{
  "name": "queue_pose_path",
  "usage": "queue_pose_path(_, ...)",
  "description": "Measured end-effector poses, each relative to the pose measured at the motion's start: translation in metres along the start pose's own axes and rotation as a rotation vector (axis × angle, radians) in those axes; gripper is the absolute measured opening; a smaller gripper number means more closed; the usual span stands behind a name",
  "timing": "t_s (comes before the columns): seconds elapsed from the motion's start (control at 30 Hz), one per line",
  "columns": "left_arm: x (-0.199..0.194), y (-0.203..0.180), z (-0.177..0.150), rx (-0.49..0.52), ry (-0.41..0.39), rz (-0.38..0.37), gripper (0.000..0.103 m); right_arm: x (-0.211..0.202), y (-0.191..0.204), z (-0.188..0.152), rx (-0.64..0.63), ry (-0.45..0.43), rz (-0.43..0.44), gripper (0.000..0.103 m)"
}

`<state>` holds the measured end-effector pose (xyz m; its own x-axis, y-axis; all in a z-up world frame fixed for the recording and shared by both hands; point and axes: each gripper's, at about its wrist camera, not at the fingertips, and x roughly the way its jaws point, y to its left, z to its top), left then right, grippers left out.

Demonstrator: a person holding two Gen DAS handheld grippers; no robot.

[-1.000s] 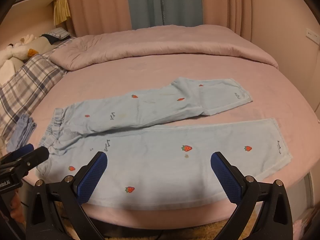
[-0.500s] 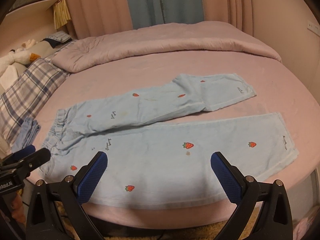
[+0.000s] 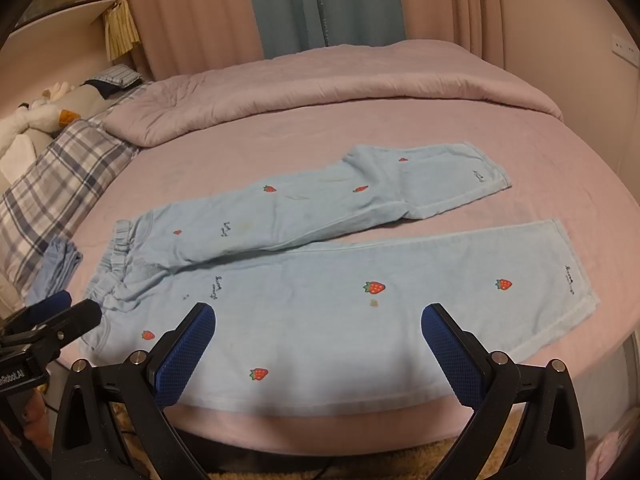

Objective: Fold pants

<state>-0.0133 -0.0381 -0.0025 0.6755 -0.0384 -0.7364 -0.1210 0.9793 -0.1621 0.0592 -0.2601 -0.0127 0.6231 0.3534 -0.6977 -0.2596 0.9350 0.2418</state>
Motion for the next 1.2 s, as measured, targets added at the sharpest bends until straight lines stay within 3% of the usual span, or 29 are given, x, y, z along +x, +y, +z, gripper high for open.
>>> queue_pose_path(1.2,0.003,0.015,-0.004,-0.015,0.017,-0.014,0.098,0.0,0.005,0.002,0.001,0.007,-0.006,0.103)
